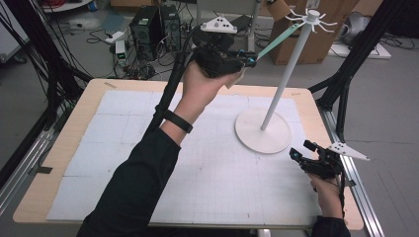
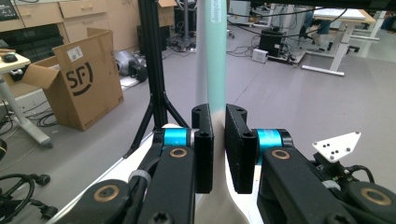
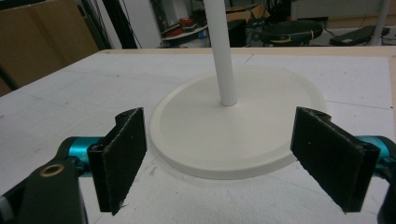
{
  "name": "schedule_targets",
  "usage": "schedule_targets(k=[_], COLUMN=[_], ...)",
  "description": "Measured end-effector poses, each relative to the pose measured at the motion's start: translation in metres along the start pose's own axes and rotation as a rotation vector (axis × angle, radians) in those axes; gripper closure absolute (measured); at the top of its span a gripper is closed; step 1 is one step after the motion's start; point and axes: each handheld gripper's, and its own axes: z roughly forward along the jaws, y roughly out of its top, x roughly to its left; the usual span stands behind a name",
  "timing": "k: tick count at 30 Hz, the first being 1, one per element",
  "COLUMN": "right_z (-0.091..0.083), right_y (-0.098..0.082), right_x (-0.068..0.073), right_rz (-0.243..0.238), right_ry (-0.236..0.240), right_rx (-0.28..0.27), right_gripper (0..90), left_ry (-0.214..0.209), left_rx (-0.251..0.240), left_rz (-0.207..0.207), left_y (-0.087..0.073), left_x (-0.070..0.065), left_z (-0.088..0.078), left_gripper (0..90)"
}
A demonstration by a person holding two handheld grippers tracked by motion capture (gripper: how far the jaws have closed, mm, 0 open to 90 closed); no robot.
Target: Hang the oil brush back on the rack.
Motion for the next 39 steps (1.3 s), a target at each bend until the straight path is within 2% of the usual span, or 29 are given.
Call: schedule_targets(k=[2,3,4,7,10,12,13,15,17,20,23,29,34,37,39], right_z=[0.000,0.000,0.000,0.000,0.000,0.000,0.000,0.001,0.001,0.002,0.002,0.004,0.006,0.007,0.008], right_y=[0.000,0.000,0.000,-0.001,-0.001,-0.001,-0.001,-0.001,-0.001,-0.001,-0.001,-0.002,-0.003,-0.003,-0.004], right_x=[0.000,0.000,0.000,0.000,0.000,0.001,0.001,0.001,0.001,0.002,0.001,0.001,0.002,0.002,0.003], right_rz=[0.005,0.003,0.002,0.000,-0.002,-0.004,-0.002,-0.003,-0.009,-0.006,-0.007,-0.008,-0.015,-0.019,-0.017], right_ry=[0.002,0.001,0.002,0.001,0.001,0.002,0.003,0.003,0.000,0.002,-0.005,-0.009,-0.013,-0.013,-0.012], right_rx=[0.004,0.003,0.003,0.007,0.006,0.007,0.008,0.011,0.014,0.017,0.022,0.031,0.039,0.045,0.051], right_gripper=[17.7,17.7,17.7,17.7,17.7,17.7,17.7,17.7,17.7,17.7,17.7,17.7,17.7,17.6,17.5], left_ry=[0.003,0.002,0.006,0.004,-0.005,-0.007,-0.009,0.015,0.018,0.038,0.044,0.067,0.082,0.108,0.116], left_rx=[0.007,0.008,0.014,0.002,0.002,0.004,0.005,0.014,0.005,0.003,-0.001,0.011,0.005,0.034,0.026], left_rz=[0.004,0.001,-0.003,-0.005,-0.007,-0.020,-0.006,0.003,-0.015,-0.010,-0.029,-0.036,-0.066,-0.061,-0.085], left_y=[-0.001,-0.002,-0.003,-0.011,-0.025,-0.038,-0.046,-0.061,-0.079,-0.106,-0.131,-0.177,-0.211,-0.229,-0.239], left_x=[0.000,0.000,0.001,0.005,0.011,0.017,0.020,0.027,0.036,0.046,0.056,0.068,0.079,0.087,0.092], left_z=[0.002,0.003,0.003,0.000,-0.007,-0.016,-0.022,-0.035,-0.050,-0.074,-0.097,-0.137,-0.166,-0.181,-0.191], left_gripper=[80.9,74.8,64.0,53.1,40.3,37.2,35.1,33.7,31.5,29.4,27.8,25.2,23.7,21.6,21.2])
